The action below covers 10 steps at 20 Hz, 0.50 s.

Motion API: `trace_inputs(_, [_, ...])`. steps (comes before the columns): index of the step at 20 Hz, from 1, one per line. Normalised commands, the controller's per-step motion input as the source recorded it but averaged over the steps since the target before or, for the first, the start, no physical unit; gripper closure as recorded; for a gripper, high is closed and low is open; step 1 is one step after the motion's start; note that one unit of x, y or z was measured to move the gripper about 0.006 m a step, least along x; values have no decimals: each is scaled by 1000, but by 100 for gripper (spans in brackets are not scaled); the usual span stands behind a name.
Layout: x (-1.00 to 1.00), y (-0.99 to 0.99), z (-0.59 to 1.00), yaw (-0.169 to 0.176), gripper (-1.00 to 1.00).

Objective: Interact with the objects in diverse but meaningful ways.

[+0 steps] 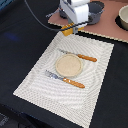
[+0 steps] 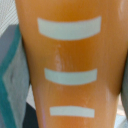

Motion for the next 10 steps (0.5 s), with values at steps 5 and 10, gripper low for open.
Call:
trace_inputs(5, [746, -650, 86, -21, 100])
trace_inputs(10, [551, -730, 2, 0, 100])
